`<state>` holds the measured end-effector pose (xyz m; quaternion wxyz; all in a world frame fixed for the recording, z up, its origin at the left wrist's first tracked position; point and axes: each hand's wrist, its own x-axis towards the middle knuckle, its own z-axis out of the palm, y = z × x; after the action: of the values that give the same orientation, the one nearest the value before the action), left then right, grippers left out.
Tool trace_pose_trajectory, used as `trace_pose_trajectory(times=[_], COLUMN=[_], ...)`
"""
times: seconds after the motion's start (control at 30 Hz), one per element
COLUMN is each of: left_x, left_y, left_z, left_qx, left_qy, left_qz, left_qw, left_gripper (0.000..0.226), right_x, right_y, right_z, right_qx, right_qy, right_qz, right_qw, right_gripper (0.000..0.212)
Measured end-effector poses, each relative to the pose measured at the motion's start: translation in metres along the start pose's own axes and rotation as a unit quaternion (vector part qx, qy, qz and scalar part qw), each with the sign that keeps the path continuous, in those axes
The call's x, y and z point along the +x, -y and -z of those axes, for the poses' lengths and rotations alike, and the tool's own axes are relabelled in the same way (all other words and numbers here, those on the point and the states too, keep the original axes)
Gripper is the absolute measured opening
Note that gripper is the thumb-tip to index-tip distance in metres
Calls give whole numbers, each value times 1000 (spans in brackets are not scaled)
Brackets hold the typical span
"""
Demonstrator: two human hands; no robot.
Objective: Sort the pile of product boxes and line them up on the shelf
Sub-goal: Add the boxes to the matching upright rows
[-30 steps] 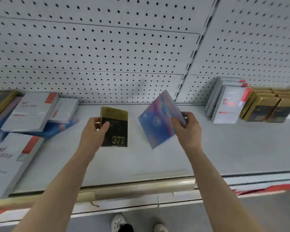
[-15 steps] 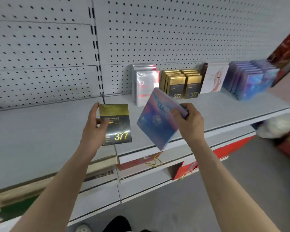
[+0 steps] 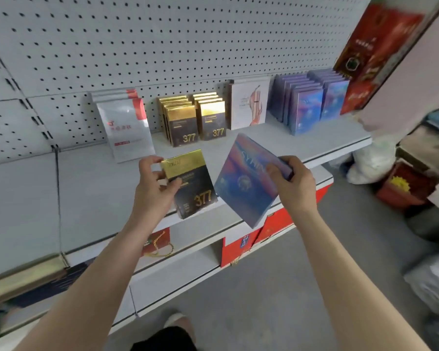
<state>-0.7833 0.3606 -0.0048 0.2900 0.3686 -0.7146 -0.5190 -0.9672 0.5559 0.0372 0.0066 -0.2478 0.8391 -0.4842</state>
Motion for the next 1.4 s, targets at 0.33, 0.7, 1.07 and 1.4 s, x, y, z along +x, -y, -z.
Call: trace_pose_trajectory(times=[0.33, 0.7, 1.07, 1.4], left_x=[114, 249, 275, 275], left_y=[-9, -17, -15, -58], left_z=[-72, -157, -167, -241], left_qx=[143, 315, 531, 475], left_qy=[-32, -53, -65, -3], left_qz=[-115, -194, -215, -279], left_qw=[983, 928, 817, 835], left_gripper=[53, 51, 63, 57], right_x=[107, 223, 269, 328], right_y=[-41, -62, -87, -137], right_z=[-8, -21, -22, 45], right_qx=[4, 0, -37, -38], right_qy=[1, 20, 54, 112], right_qz=[12, 10, 53, 77], right_qw=[1000, 1000, 996, 990], right_gripper=[6, 11, 15, 15])
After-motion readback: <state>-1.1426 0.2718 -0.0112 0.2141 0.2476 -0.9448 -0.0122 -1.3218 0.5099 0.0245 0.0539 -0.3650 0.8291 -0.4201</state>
